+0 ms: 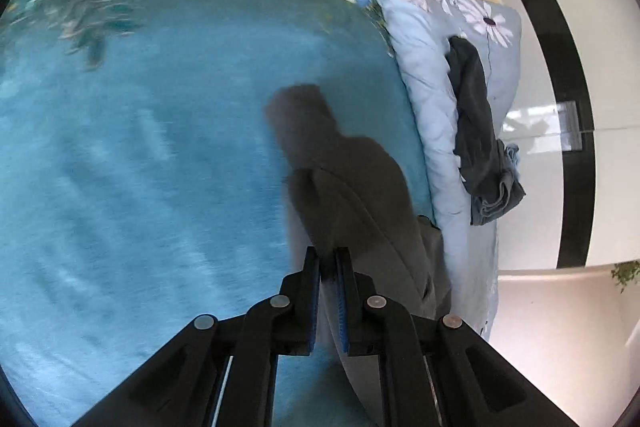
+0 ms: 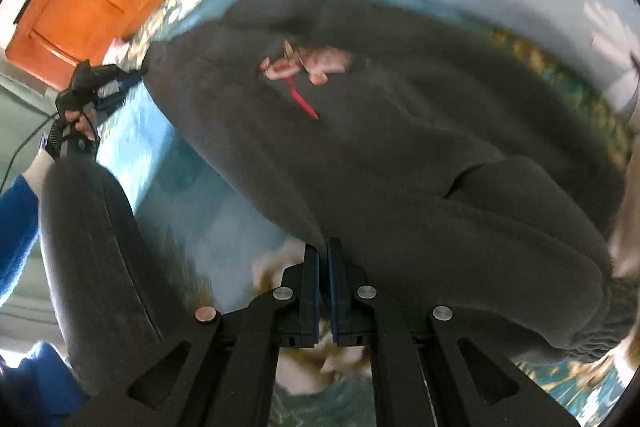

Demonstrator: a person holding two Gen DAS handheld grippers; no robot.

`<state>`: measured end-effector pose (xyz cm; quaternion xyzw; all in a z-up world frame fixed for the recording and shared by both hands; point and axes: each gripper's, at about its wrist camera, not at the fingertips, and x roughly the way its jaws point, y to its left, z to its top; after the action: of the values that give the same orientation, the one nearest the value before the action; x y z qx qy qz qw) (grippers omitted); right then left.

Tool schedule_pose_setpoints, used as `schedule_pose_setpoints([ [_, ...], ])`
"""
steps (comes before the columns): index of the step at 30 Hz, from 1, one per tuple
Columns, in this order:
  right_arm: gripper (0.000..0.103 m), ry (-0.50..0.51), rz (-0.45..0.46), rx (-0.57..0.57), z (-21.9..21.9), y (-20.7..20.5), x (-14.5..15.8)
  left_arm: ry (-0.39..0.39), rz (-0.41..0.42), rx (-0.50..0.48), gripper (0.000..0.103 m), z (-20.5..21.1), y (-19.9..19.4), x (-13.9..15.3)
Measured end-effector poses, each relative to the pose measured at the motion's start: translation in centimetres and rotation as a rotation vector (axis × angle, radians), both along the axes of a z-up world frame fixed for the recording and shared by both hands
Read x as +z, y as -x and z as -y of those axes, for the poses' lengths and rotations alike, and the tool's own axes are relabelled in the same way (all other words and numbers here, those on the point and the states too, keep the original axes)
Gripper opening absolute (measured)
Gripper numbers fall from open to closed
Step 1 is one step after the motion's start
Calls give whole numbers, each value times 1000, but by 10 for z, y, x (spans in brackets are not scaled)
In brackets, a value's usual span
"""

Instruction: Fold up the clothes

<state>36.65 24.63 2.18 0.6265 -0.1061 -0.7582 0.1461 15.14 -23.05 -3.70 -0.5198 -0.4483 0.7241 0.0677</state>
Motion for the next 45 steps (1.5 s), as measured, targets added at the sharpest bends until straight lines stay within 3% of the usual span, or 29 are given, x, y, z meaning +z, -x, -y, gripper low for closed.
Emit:
schedule_pose_setpoints([
  [8,5,23,135,30,20,-26,-34,9,53,-51,10,16,-21,-2],
  [10,6,31,141,25,18,-29,-36,6,58,-58,17,14,-19,-4],
  [12,8,43,142,12,14,-32,-36,-12,48,-56,39,15,-20,0],
  [14,9,54,132,1,8,-35,-32,-26,39,-53,51,15,-19,3],
  [17,21,48,110,-21,5,-39,-18,-25,41,-45,58,14,-13,7],
  [19,35,46,80,-57,-3,-44,-5,-5,66,-33,60,14,-7,6],
  [22,51,75,9,-194,-31,-59,16,7,99,-3,60,17,-3,-3],
  [27,56,103,-40,-577,-98,-112,24,-22,161,69,62,19,1,-26],
  [30,61,251,-1,-824,-131,-140,3,-38,171,79,62,13,3,-35],
  [33,64,407,-37,-987,-155,-149,-4,-52,177,95,62,13,3,-39],
  [37,66,513,-37,-1083,-159,-136,-17,-74,188,123,60,14,6,-41],
  [43,66,604,96,-1261,-164,-129,-50,-66,215,149,60,10,9,-41],
  [45,63,609,123,-1281,-162,-124,-53,-73,212,165,53,10,9,-41],
])
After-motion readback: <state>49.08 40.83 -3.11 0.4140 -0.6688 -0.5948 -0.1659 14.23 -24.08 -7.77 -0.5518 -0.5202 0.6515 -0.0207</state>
